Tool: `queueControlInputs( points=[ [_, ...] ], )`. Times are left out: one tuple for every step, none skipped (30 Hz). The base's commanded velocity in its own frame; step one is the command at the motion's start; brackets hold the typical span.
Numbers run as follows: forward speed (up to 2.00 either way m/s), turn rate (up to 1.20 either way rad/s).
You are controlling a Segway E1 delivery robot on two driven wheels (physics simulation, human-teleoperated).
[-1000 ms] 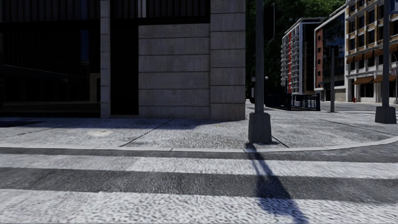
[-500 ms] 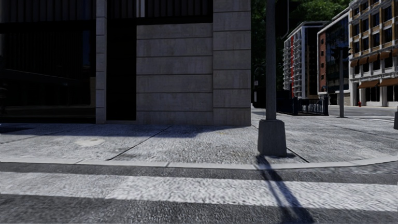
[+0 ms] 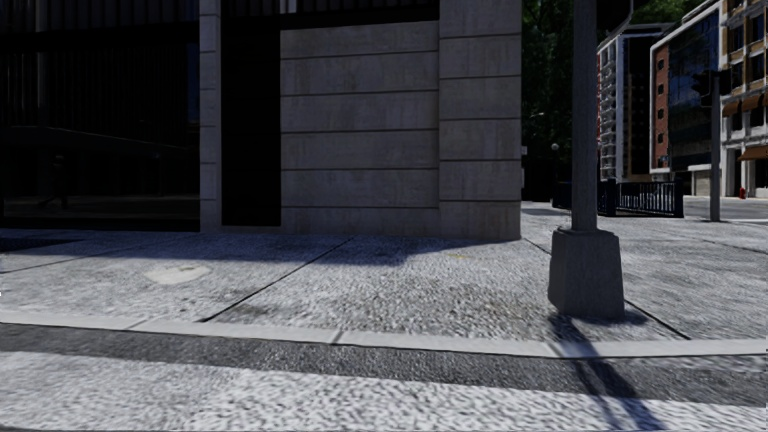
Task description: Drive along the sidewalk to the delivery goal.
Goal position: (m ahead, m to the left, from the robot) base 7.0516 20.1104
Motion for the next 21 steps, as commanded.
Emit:
queueControlInputs(
  points=[
    [1.01, 0.42],
    [1.01, 0.42],
    [1.01, 0.42],
    [1.01, 0.42],
    [1.01, 0.42],
    [1.01, 0.42],
    [1.01, 0.42],
    [1.01, 0.42],
    [1.01, 0.42],
    [1.01, 0.42],
    [1.01, 0.42],
    [1.01, 0.42],
    [1.01, 0.42],
    [1.01, 0.42],
    [1.01, 0.42],
    [1.01, 0.42],
    [1.01, 0.42],
    [1.01, 0.42],
    [1.01, 0.42],
    [1.01, 0.42],
    [1.01, 0.42]
  ],
)
